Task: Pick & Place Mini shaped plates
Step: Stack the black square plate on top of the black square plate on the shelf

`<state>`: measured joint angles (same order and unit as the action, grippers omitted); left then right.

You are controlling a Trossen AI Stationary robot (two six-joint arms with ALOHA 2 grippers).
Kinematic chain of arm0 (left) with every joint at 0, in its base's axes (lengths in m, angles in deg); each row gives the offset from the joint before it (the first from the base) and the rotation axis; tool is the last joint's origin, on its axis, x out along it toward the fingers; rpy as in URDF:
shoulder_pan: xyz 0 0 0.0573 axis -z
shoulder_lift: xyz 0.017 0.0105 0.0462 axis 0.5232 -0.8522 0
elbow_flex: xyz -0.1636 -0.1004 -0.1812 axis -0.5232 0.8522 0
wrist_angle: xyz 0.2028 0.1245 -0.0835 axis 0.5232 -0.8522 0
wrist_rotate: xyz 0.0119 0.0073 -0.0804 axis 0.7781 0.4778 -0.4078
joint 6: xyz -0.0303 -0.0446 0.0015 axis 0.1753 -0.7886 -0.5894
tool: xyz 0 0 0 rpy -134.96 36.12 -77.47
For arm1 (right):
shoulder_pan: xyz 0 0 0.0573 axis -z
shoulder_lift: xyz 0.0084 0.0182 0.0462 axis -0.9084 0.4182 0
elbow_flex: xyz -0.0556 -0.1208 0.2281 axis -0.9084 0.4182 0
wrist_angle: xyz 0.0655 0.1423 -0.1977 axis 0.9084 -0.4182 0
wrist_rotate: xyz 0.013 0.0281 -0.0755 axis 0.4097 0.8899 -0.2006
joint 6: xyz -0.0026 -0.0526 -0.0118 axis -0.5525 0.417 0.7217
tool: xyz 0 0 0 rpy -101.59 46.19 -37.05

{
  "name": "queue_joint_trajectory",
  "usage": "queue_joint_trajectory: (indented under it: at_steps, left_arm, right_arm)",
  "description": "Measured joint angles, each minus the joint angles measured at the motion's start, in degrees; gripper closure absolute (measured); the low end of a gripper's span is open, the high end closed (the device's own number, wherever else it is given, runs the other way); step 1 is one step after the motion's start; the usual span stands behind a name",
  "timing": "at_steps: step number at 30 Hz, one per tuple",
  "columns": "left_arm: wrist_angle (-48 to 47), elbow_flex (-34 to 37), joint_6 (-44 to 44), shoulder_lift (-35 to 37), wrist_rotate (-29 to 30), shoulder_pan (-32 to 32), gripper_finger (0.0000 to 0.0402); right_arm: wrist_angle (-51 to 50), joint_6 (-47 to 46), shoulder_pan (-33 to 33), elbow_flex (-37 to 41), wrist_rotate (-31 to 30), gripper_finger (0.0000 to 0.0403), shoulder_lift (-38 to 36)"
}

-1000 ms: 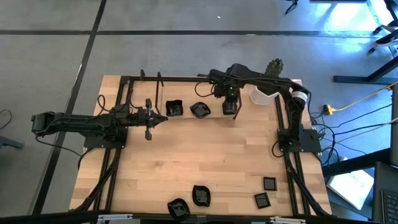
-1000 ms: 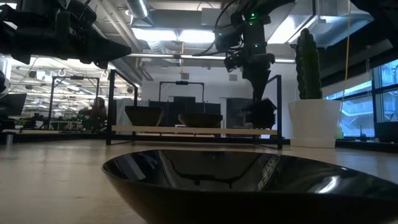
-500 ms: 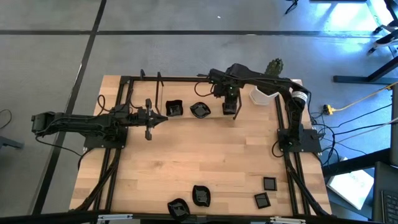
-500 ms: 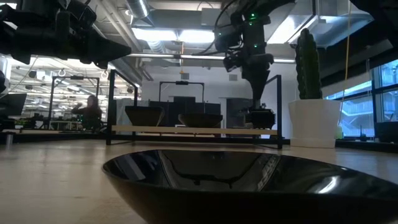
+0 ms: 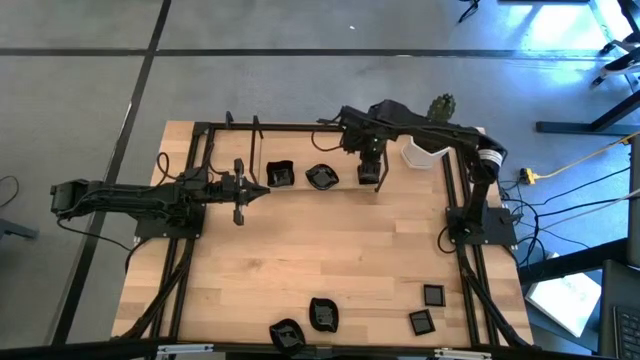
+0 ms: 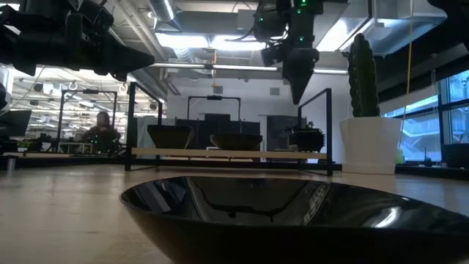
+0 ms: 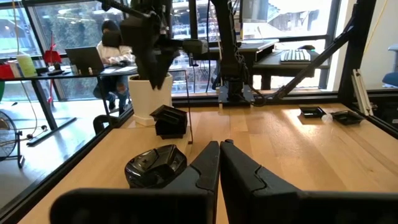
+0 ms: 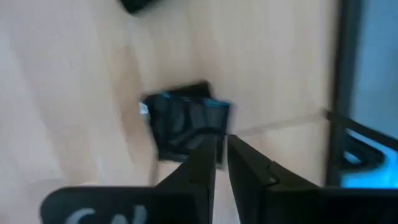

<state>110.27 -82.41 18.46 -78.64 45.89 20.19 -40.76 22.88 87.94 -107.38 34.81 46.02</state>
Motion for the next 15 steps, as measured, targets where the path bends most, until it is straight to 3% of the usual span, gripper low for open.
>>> queue_joint_trajectory:
  at_steps: [4,9,15]
  left_arm:
    - [-0.02,0.00,0.00,0.01,0.00,0.00,0.0393]
    - [-0.02,0.00,0.03,0.01,0.00,0.00,0.0392]
    - [-0.53,0.00,1.01,0.00,0.00,0.00,0.0394]
  right_arm:
    - [0.61,1.29,-0.17,0.00,0.05,0.0361,2.66]
    - [0.37,1.47,0.55,0.00,-11.82,0.0361,5.55]
    - [0.29,1.25,1.47,0.00,-11.68,0.0361,8.08]
